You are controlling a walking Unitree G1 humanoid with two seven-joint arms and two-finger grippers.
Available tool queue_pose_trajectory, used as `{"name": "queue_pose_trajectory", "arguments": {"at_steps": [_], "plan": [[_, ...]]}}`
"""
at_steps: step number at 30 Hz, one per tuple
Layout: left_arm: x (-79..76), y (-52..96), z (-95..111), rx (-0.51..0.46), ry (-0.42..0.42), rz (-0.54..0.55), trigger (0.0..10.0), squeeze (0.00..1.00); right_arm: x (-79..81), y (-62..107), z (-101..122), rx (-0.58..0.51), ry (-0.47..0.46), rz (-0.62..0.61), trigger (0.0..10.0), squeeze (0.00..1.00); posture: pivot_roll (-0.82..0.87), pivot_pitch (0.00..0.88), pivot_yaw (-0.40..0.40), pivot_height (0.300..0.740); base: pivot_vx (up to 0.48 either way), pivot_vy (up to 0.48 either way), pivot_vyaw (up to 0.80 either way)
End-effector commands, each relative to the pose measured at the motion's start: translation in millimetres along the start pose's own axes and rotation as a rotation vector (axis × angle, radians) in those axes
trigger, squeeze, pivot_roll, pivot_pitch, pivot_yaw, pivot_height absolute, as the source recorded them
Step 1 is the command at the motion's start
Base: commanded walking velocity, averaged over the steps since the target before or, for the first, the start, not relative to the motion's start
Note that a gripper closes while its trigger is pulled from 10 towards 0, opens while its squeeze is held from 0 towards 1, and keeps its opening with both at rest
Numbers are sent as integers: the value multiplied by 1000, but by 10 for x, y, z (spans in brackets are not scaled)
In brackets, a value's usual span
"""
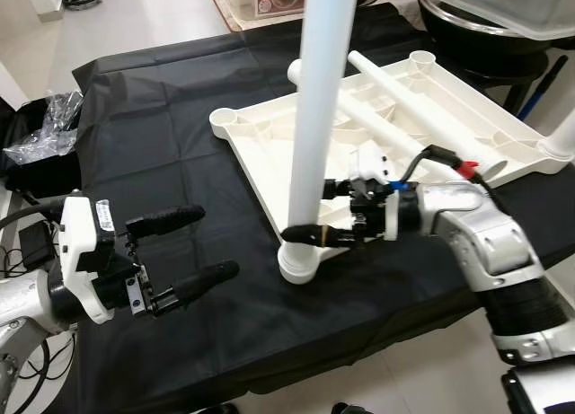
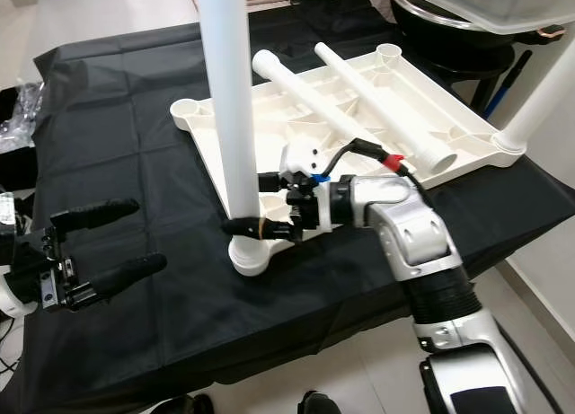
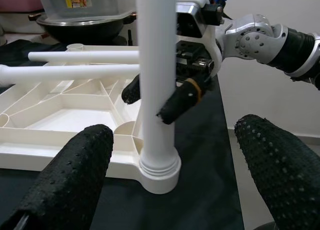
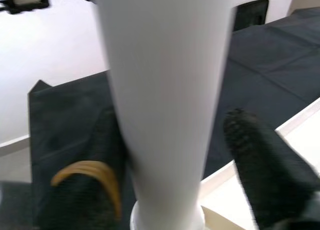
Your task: Building children table
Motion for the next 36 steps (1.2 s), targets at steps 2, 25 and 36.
{"name": "queue_pose_trajectory", "arguments": {"at_steps": [2,25,36], "plan": [[-15,18,-5,15,7,9,10000,0,-151,-69,-24,13,9,-158,0,0,23,195,-27,740,0,0,0],[-1,-118,-22,-7,27,16,10000,0,-279,-370,-507,168,-180,-958,0,0,5,187,-23,740,0,0,0],[29,-204,-39,-18,26,30,10000,0,-347,-279,27,-57,-51,-610,10000,1000,1,196,-23,740,0,0,0]]}}
Point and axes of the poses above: a point about 5 cm out from each wrist's last joint towards the gripper, its own y axis pointing back from the gripper into the wrist, its own z axis along the axis of the wrist's last joint, x = y × z, the point moved 6 cm from there along -y, pointing out of the wrist towards the gripper, and after that the axes turned 1 degree about y, right-handed, at the moved point
